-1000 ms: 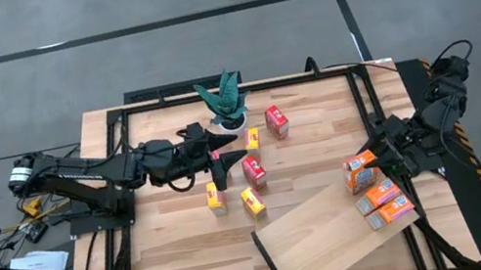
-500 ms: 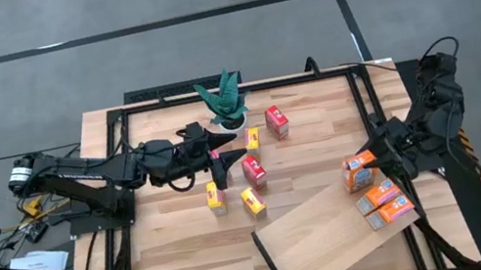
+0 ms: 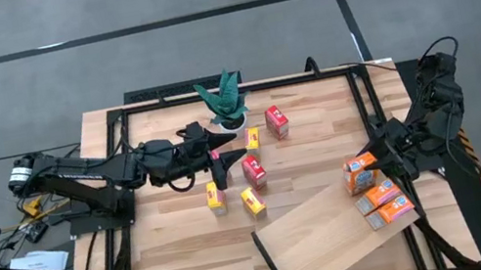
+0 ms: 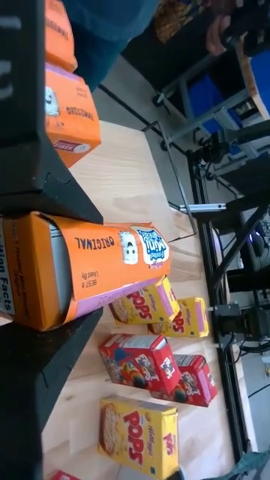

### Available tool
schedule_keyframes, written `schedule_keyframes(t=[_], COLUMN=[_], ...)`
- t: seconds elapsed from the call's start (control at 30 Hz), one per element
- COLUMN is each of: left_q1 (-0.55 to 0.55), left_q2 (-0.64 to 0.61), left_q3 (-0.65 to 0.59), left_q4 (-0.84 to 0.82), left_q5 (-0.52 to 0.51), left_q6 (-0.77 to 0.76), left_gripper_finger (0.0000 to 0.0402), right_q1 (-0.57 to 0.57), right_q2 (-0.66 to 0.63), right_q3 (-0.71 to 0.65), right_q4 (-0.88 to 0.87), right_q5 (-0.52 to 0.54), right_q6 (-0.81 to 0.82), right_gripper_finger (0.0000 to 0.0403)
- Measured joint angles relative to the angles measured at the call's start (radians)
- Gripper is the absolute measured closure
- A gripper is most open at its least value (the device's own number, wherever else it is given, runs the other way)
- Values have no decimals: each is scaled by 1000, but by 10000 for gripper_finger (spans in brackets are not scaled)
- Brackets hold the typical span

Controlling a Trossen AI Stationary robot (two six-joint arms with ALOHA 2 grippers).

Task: Stack cereal on shelf
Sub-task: Put the orange cereal box on the shelf aligned with the other orange cereal boxes

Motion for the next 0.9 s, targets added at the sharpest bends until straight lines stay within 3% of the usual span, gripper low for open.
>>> schedule_keyframes(t=[0.3,0.5,0.63,0.9], left_q1=[0,0,0,0], left_q2=[0,0,0,0], left_q3=[0,0,0,0], left_q4=[0,0,0,-5], left_q5=[0,0,0,0], left_q6=[0,0,0,0], left_gripper_finger=[141,141,141,141], right_q1=[-1,-1,-1,-1], right_q2=[0,2,24,39], right_q3=[0,0,0,0], right_q4=[-8,-17,-14,-21], right_q5=[-4,-4,-4,-5], right_q6=[8,-131,-208,-187], right_gripper_finger=[210,214,198,155])
